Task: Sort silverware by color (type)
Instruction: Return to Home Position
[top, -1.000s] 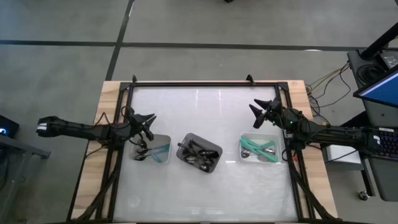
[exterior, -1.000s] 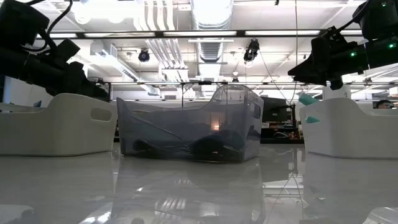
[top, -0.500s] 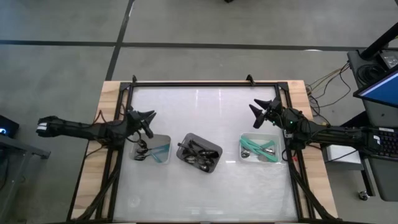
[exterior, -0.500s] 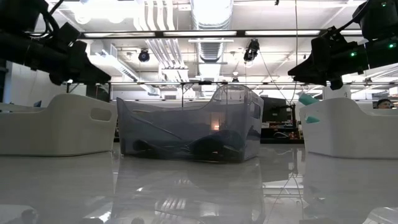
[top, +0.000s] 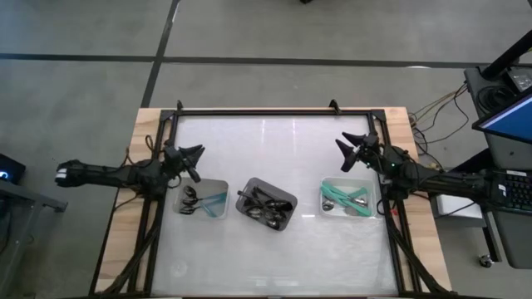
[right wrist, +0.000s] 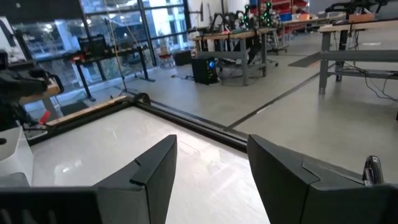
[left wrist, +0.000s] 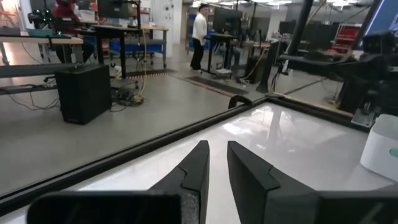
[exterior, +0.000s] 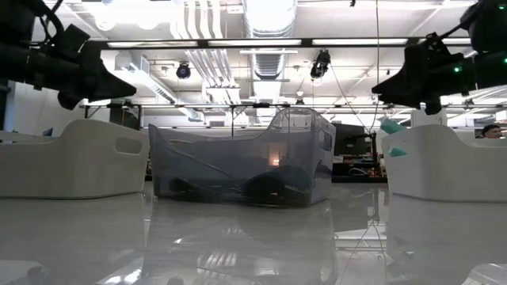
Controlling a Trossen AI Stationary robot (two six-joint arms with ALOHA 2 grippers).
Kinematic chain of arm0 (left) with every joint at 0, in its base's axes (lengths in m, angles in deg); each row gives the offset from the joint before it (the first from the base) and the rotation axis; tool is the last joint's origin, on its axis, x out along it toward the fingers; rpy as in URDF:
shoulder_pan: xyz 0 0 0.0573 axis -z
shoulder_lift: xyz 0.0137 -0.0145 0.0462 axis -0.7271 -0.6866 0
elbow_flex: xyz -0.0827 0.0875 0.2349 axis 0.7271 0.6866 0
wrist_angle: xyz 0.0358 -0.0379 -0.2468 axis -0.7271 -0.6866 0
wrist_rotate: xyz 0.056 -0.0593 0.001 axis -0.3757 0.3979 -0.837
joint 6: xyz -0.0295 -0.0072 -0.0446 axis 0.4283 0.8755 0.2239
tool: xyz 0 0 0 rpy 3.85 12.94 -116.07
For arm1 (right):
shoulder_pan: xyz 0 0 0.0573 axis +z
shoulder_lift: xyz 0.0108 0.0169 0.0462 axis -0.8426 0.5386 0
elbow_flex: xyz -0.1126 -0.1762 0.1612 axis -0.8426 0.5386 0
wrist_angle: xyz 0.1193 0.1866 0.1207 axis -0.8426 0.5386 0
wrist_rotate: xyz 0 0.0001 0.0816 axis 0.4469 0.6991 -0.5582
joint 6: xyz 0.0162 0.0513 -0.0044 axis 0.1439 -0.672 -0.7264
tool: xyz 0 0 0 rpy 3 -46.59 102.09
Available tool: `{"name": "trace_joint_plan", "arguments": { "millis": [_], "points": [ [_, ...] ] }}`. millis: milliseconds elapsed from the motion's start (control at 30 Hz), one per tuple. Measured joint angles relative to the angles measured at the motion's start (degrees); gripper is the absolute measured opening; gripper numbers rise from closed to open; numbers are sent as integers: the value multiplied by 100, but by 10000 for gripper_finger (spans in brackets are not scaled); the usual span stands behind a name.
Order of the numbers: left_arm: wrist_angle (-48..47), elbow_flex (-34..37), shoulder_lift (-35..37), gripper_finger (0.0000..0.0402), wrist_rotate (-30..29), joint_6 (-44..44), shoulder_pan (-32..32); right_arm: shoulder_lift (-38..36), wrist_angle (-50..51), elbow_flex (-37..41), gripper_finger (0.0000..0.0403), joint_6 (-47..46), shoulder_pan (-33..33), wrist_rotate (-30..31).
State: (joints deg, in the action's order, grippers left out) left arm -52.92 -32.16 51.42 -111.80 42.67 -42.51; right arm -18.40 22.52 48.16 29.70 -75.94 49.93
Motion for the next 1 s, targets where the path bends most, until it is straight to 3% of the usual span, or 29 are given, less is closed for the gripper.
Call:
{"name": "trace_joint_plan", "arguments": {
  "millis": [133, 367, 500, 1000],
  "points": [
    [-21, 191, 417, 41, 0, 0, 1, -538, 25, 354, 187, -1, 0, 0],
    [-147, 260, 945, 41, 4, 0, 1, -1494, 1437, 359, 187, 0, 0, -7],
    [-96, 260, 1152, 41, -4, -1, -1, -1879, 1449, 361, 187, 1, 0, -17],
    [-65, 254, 1026, 41, 42, 0, 1, -1918, 1259, 363, 187, 1, 0, -40]
  ]
}}
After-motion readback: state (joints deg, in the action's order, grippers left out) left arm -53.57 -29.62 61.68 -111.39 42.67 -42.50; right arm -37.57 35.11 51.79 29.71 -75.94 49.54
